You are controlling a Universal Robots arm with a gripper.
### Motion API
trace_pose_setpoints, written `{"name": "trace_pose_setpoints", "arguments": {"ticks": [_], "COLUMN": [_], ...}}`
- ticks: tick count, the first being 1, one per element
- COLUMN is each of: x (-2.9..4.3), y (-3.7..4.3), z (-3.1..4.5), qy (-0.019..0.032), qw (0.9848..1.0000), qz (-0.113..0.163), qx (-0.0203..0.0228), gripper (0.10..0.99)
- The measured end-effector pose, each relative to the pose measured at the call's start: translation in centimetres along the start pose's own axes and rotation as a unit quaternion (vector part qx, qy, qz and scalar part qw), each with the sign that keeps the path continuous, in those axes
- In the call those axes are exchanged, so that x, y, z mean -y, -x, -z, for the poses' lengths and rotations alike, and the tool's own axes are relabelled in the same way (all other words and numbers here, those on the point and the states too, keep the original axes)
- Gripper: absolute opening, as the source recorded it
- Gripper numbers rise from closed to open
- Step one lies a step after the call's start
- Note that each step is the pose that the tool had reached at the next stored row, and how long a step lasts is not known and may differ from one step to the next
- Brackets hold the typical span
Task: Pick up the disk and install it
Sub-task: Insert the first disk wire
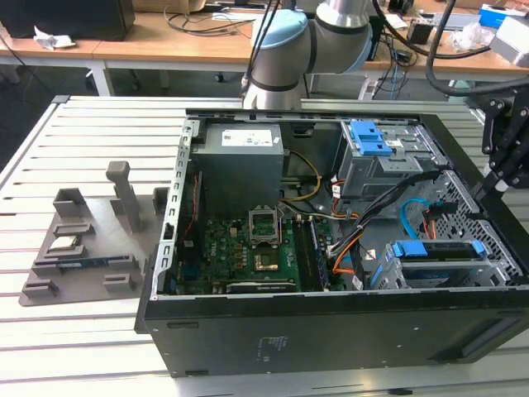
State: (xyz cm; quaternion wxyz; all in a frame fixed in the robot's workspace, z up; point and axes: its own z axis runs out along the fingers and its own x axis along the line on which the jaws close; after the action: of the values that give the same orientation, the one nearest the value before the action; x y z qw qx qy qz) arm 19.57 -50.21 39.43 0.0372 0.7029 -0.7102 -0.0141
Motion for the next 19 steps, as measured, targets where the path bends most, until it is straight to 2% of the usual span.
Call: {"name": "trace_pose_setpoints", "arguments": {"ticks": [1,3,5,6,11,19], "x": [0.14,0.11,-0.82,-0.98,-1.11,-1.39], "y": [1.15,1.20,1.21,1.21,1.26,1.25], "z": [-0.25,-0.44,-1.00,-1.19,-2.45,-2.64], "qy": [0.0000,0.0001,0.0000,0.0000,0.0000,0.0000], "qw": [1.0000,1.0000,1.0000,1.0000,1.0000,1.0000], "qz": [0.000,0.000,0.000,0.000,0.000,0.000], "qx": [-0.0003,-0.0002,-0.0004,-0.0003,-0.0008,-0.0021], "gripper": [0.106,0.106,0.106,0.106,0.106,0.106]}}
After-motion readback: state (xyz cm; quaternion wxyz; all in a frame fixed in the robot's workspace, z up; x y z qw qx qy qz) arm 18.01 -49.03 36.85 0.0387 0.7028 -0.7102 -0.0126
